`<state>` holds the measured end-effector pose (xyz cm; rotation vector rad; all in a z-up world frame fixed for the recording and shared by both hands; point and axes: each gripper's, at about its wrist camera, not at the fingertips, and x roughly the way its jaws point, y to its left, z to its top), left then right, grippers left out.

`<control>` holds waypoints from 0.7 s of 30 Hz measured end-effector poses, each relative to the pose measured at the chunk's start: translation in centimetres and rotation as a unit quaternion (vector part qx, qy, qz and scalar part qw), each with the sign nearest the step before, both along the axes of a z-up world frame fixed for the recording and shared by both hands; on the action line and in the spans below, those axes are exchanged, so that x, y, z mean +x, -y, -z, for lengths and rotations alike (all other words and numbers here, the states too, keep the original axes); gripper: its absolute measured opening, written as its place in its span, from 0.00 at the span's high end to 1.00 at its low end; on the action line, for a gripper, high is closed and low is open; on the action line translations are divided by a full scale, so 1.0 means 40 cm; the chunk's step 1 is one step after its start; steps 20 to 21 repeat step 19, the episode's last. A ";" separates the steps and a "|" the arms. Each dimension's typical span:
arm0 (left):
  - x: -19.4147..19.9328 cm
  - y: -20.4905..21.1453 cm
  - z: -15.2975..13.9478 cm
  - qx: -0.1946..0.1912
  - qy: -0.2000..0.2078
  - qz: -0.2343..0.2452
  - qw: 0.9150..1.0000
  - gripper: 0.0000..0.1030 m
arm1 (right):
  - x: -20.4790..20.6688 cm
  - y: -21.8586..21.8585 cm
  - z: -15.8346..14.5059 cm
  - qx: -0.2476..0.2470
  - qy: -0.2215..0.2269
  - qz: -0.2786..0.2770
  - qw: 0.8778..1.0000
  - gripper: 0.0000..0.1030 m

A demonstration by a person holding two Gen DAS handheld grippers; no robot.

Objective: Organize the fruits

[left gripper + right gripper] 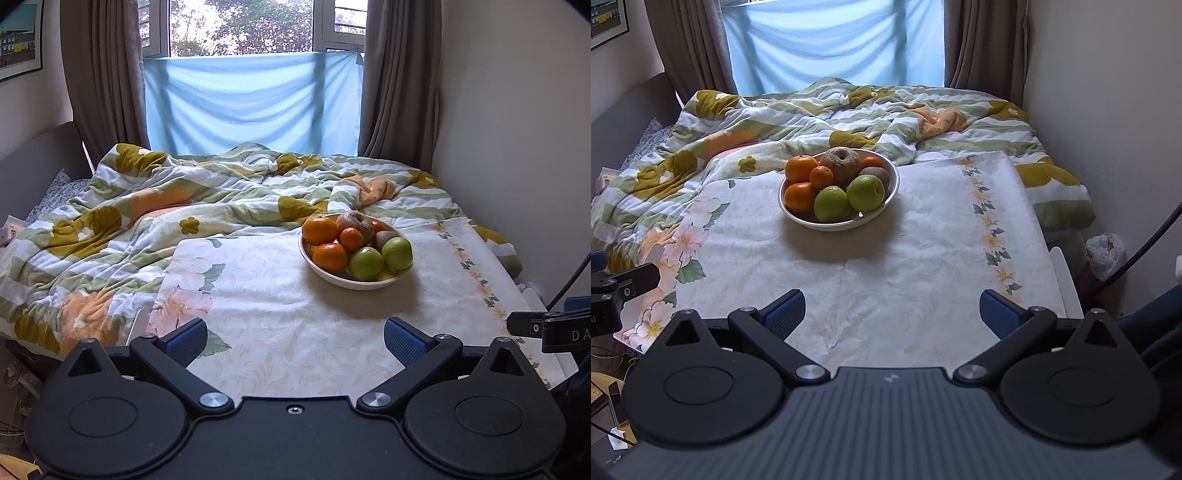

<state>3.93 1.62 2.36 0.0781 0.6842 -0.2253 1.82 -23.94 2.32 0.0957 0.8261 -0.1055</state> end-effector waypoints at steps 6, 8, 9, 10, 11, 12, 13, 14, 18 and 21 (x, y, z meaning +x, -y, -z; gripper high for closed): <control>-0.006 -0.002 -0.001 -0.002 0.007 -0.001 1.000 0.00 | 0.001 -0.001 0.000 0.001 0.000 0.000 1.000 0.00; -0.011 -0.002 -0.005 -0.003 0.017 -0.001 1.000 0.00 | 0.001 -0.001 0.001 0.000 -0.001 0.000 1.000 0.00; -0.010 -0.001 -0.006 -0.003 0.020 -0.002 1.000 0.00 | 0.001 -0.001 0.001 -0.001 -0.001 0.001 1.000 0.00; -0.007 0.001 -0.006 0.001 0.020 -0.004 1.000 0.00 | 0.002 -0.003 0.000 -0.001 -0.002 0.001 1.000 0.00; -0.005 0.003 -0.005 0.006 0.019 -0.009 1.000 0.00 | 0.003 -0.005 -0.002 -0.001 -0.003 0.001 1.000 0.00; -0.003 0.004 -0.004 0.012 0.020 -0.015 1.000 0.00 | 0.003 -0.005 -0.002 -0.002 -0.002 0.001 1.000 0.00; -0.001 0.004 -0.002 0.015 0.021 -0.018 1.000 0.00 | 0.004 -0.007 -0.002 -0.002 -0.002 0.001 1.000 0.00; 0.000 0.003 -0.001 0.015 0.022 -0.019 0.999 0.00 | 0.003 -0.005 -0.002 -0.002 -0.002 0.002 1.000 0.00; 0.006 -0.006 0.005 0.001 0.022 -0.020 1.000 0.00 | 0.008 0.002 -0.001 -0.001 0.000 0.004 1.000 0.00; 0.009 -0.007 0.007 -0.001 0.019 -0.022 1.000 0.00 | 0.010 0.004 0.000 -0.001 0.001 0.005 1.000 0.00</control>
